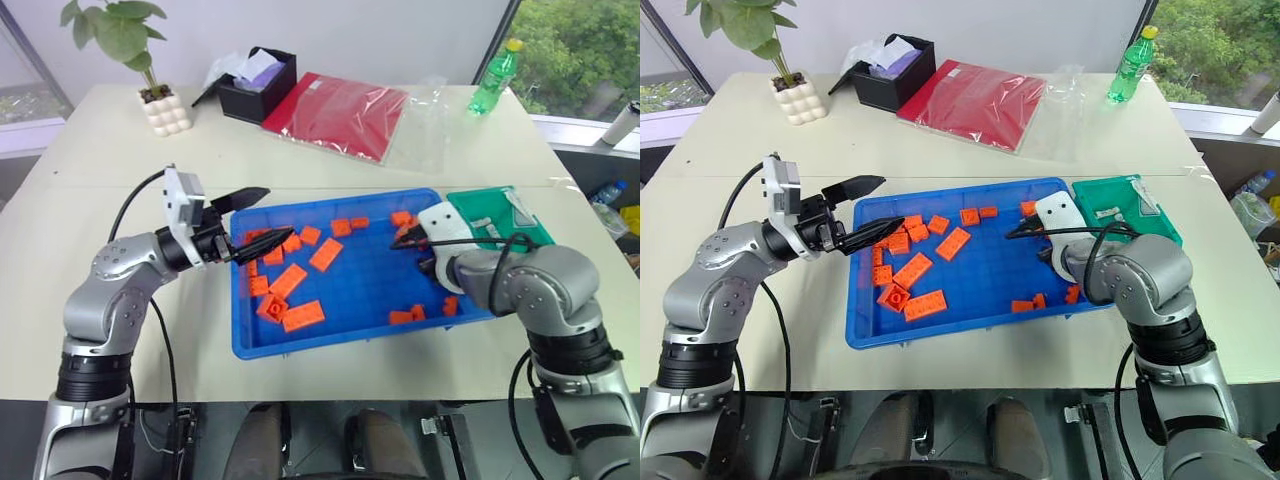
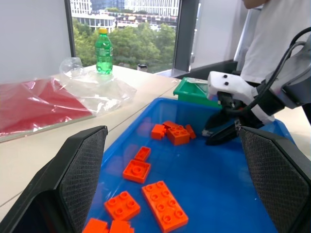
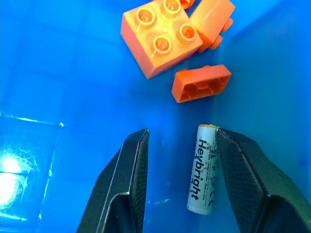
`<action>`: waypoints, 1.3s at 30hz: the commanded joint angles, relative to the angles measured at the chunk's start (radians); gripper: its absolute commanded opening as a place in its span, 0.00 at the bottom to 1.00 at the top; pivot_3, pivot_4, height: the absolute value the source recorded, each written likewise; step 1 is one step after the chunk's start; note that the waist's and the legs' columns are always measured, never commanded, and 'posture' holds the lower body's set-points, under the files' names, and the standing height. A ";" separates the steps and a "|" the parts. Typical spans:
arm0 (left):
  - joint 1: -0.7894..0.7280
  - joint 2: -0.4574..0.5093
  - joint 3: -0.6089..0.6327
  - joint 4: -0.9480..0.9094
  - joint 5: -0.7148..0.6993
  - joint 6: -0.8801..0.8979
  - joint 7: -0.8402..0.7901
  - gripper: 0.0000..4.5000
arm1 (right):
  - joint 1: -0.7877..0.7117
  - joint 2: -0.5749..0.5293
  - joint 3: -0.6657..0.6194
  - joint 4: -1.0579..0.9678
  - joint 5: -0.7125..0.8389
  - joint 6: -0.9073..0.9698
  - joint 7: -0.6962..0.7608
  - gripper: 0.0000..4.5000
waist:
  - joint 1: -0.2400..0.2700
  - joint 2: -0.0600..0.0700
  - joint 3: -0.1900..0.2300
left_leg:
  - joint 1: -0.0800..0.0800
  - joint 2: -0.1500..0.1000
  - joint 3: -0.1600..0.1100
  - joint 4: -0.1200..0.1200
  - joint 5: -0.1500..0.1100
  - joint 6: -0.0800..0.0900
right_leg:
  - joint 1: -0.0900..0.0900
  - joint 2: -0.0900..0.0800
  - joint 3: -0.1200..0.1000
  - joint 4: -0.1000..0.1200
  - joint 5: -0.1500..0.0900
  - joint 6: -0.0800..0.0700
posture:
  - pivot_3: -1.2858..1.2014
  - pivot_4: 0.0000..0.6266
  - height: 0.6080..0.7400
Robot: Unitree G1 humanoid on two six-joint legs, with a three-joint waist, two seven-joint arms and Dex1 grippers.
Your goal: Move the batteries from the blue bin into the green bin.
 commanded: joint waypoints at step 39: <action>-0.004 -0.005 0.006 -0.012 -0.001 -0.020 -0.005 1.00 | -0.010 -0.037 -0.056 -0.017 0.144 0.021 -0.093 0.73 | -0.006 0.000 0.000 | 0.000 0.000 0.000 0.000 0.000 0.000 | 0.000 0.000 0.000 0.000 0.000 0.000 | 0.52 0.24 1.00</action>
